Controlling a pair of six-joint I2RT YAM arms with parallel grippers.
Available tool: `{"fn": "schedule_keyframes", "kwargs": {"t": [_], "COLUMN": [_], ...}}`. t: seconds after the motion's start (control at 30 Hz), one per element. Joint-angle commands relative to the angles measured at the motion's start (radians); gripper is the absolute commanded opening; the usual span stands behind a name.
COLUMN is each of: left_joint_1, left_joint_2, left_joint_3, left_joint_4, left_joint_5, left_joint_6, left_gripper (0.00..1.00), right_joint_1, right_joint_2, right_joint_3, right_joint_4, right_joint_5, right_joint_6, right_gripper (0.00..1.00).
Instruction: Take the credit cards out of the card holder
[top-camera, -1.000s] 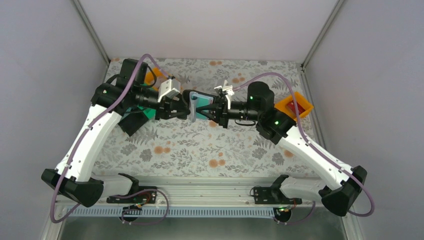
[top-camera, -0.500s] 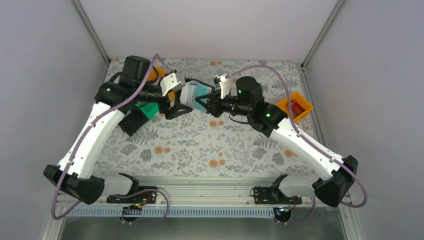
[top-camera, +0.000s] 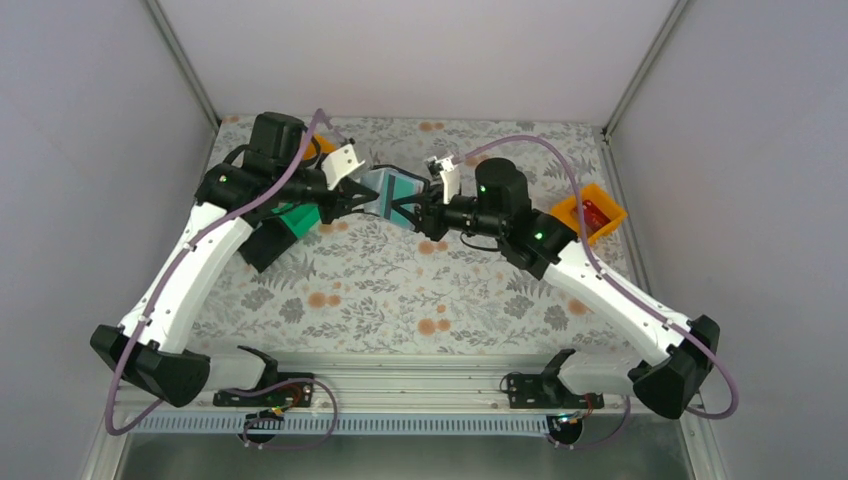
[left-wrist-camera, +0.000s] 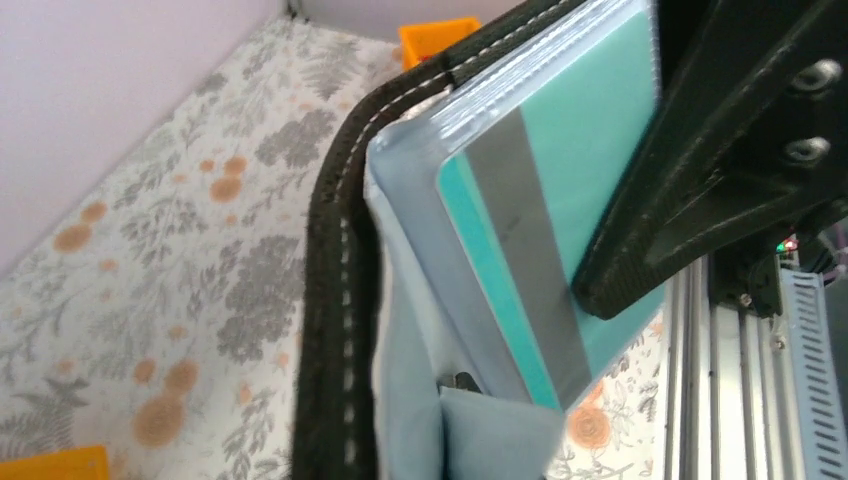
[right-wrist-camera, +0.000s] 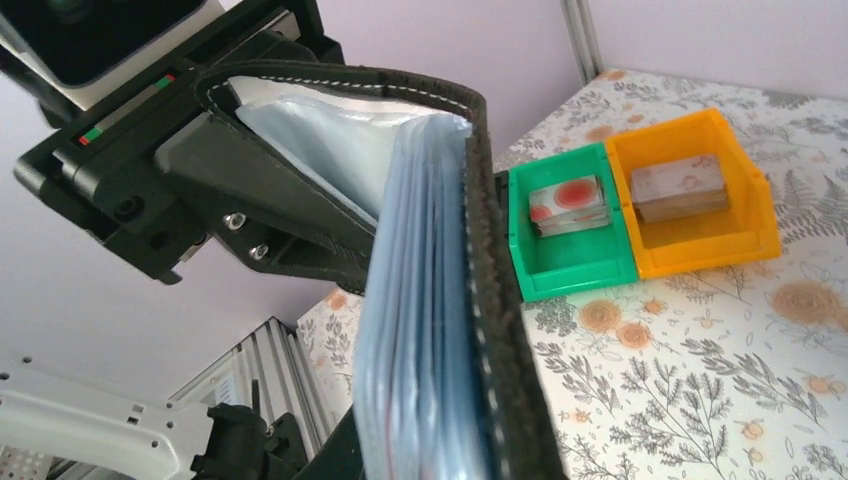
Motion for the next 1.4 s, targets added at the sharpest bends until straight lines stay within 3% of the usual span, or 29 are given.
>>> {"fn": "schedule_keyframes", "kwargs": {"t": [0.0, 0.2, 0.37, 0.57, 0.77, 1.1, 1.37], "left_joint_1": [0.031, 0.044, 0.049, 0.068, 0.072, 0.073, 0.073], "left_joint_2": [-0.032, -0.050, -0.055, -0.070, -0.072, -0.079, -0.077], "left_joint_3": [0.007, 0.007, 0.011, 0.018, -0.006, -0.008, -0.006], "left_joint_4": [-0.018, -0.103, -0.124, -0.127, -0.115, -0.130, -0.134], "left_joint_5": [0.099, 0.279, 0.313, 0.325, 0.354, 0.383, 0.384], "left_joint_6": [0.046, 0.145, 0.161, 0.168, 0.159, 0.182, 0.186], "left_gripper": [0.03, 0.03, 0.03, 0.02, 0.02, 0.02, 0.02], "right_joint_1": [-0.003, -0.027, -0.039, -0.048, -0.063, -0.063, -0.068], "right_joint_2": [-0.074, -0.156, -0.182, -0.241, -0.284, -0.249, -0.258], "right_joint_3": [-0.033, -0.094, -0.143, -0.206, -0.228, -0.199, -0.185], "right_joint_4": [0.069, 0.061, 0.069, 0.067, 0.076, 0.095, 0.061], "right_joint_5": [-0.079, -0.095, -0.110, -0.176, -0.124, -0.068, -0.070], "right_joint_6": [-0.055, -0.109, -0.124, -0.195, -0.173, -0.174, -0.215], "right_gripper": [0.13, 0.41, 0.45, 0.58, 0.55, 0.41, 0.42]}}
